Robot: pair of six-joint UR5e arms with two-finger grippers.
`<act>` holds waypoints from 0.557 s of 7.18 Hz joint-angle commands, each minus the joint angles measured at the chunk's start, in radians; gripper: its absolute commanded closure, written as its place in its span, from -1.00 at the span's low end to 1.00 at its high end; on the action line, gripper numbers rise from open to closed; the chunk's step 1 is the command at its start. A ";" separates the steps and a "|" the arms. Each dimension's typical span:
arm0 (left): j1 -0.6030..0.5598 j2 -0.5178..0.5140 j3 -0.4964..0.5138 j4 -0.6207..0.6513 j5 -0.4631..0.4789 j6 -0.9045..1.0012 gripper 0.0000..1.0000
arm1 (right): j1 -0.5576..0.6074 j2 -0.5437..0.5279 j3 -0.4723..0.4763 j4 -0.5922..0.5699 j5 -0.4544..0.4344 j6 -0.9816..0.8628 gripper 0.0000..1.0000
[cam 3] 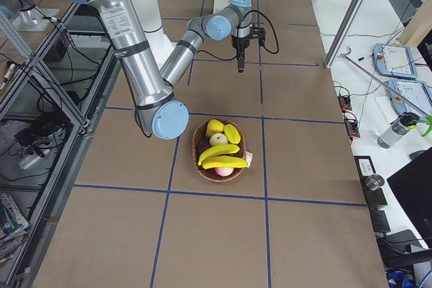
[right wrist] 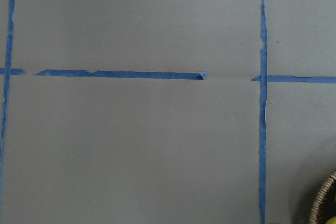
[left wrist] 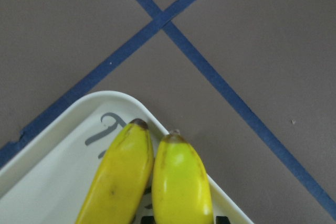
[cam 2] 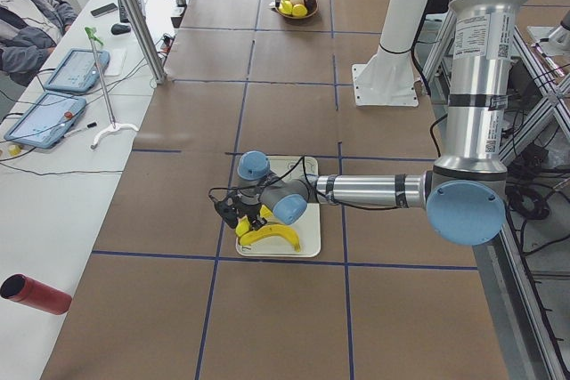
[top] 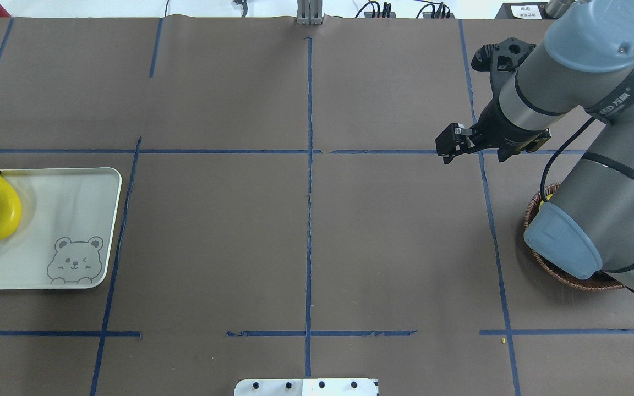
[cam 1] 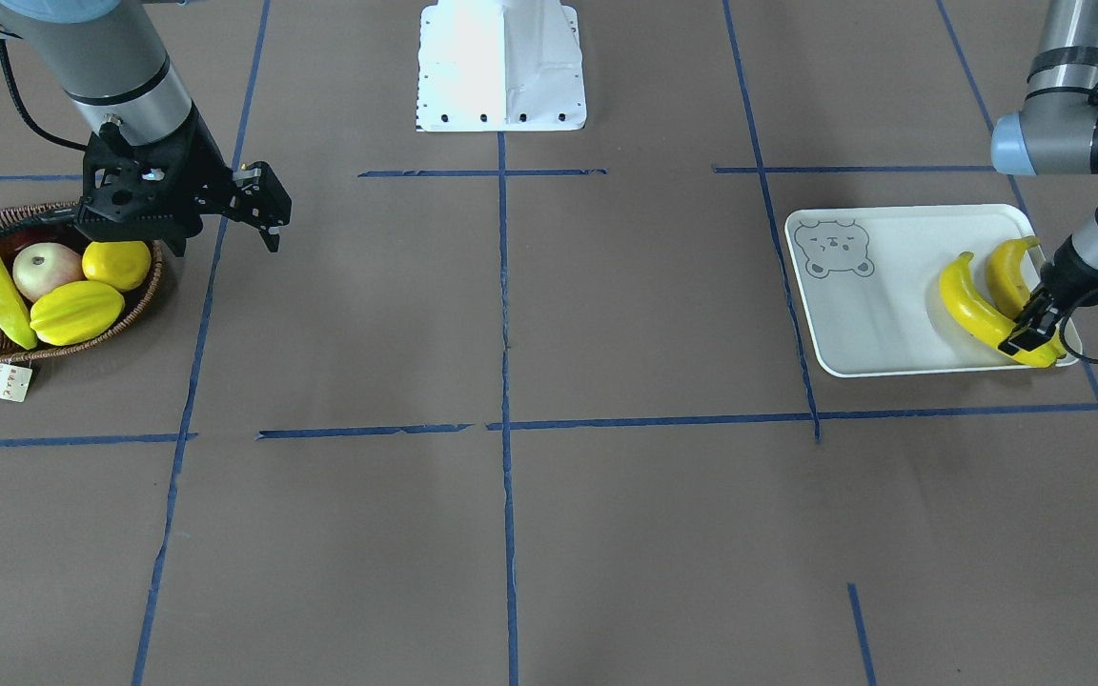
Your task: Transfer all bananas from basket to plate
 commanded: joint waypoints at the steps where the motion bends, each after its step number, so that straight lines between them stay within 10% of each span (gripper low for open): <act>1: -0.081 -0.004 -0.010 0.005 -0.139 0.068 -1.00 | 0.017 -0.014 0.007 -0.004 0.003 -0.002 -0.99; 4: -0.069 -0.010 -0.189 0.002 -0.225 0.100 -1.00 | 0.105 -0.176 0.105 -0.066 0.003 -0.246 -0.99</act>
